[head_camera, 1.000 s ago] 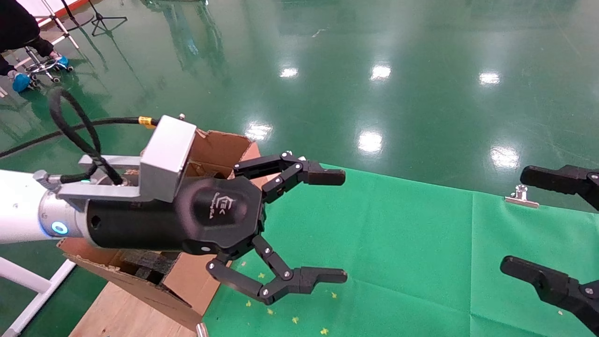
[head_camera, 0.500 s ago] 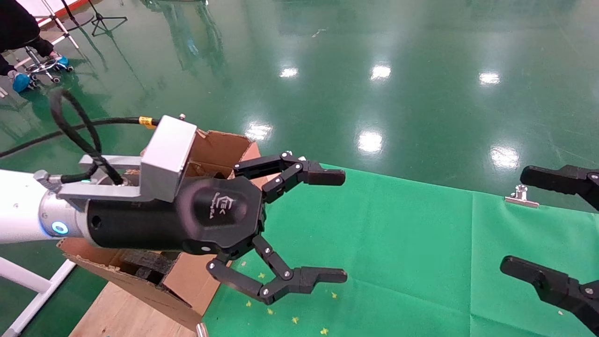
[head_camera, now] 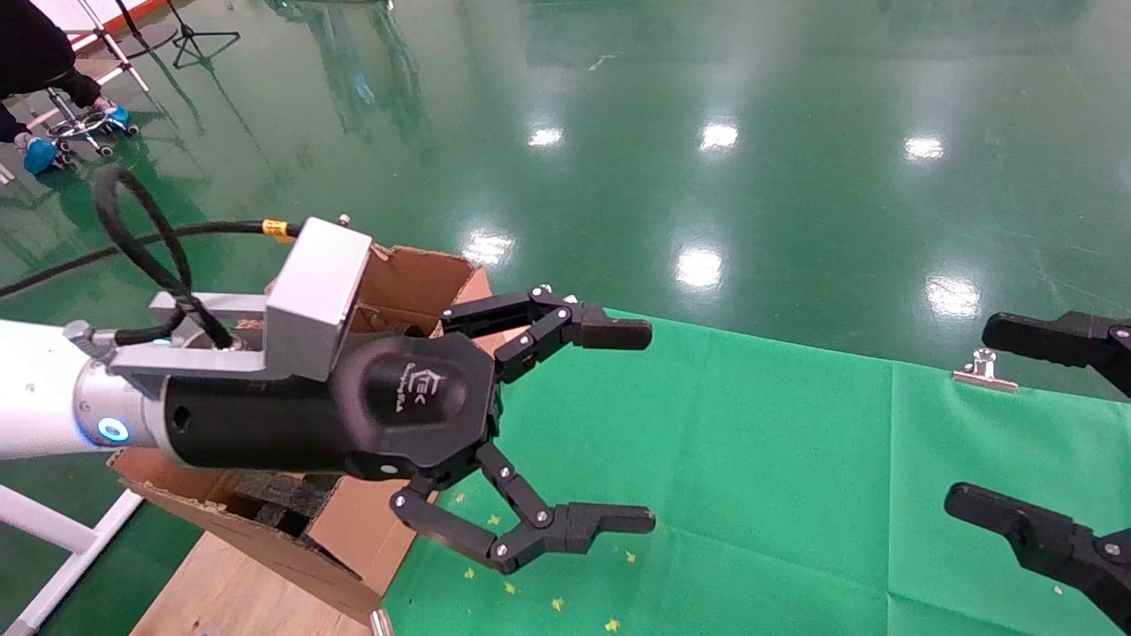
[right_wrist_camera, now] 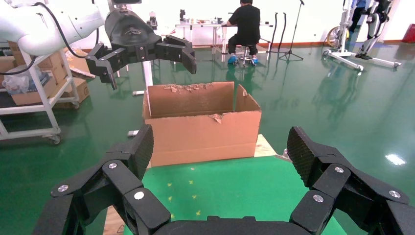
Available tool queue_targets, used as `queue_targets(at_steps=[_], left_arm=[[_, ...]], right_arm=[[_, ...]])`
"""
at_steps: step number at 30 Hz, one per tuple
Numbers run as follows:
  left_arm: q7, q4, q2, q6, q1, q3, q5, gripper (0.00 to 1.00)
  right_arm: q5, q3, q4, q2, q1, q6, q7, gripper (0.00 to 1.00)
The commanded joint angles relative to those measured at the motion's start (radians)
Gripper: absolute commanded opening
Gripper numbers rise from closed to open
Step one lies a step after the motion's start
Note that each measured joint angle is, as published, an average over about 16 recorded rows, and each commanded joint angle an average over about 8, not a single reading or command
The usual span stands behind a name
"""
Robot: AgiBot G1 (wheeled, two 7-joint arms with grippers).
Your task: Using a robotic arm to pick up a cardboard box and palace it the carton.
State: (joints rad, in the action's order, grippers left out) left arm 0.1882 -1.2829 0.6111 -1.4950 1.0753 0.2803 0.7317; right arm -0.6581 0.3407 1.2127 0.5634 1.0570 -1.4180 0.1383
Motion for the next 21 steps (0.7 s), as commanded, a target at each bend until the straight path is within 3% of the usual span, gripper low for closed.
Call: queue_targets(at_steps=[1, 21], left_arm=[[0.000, 0.000, 0.000, 0.000, 0.000, 0.000, 0.000, 1.00], [0.000, 0.000, 0.000, 0.000, 0.000, 0.000, 0.000, 1.00]], right_arm=[[0.000, 0.000, 0.000, 0.000, 0.000, 0.000, 0.000, 1.00], [0.000, 0.000, 0.000, 0.000, 0.000, 0.000, 0.000, 1.00]])
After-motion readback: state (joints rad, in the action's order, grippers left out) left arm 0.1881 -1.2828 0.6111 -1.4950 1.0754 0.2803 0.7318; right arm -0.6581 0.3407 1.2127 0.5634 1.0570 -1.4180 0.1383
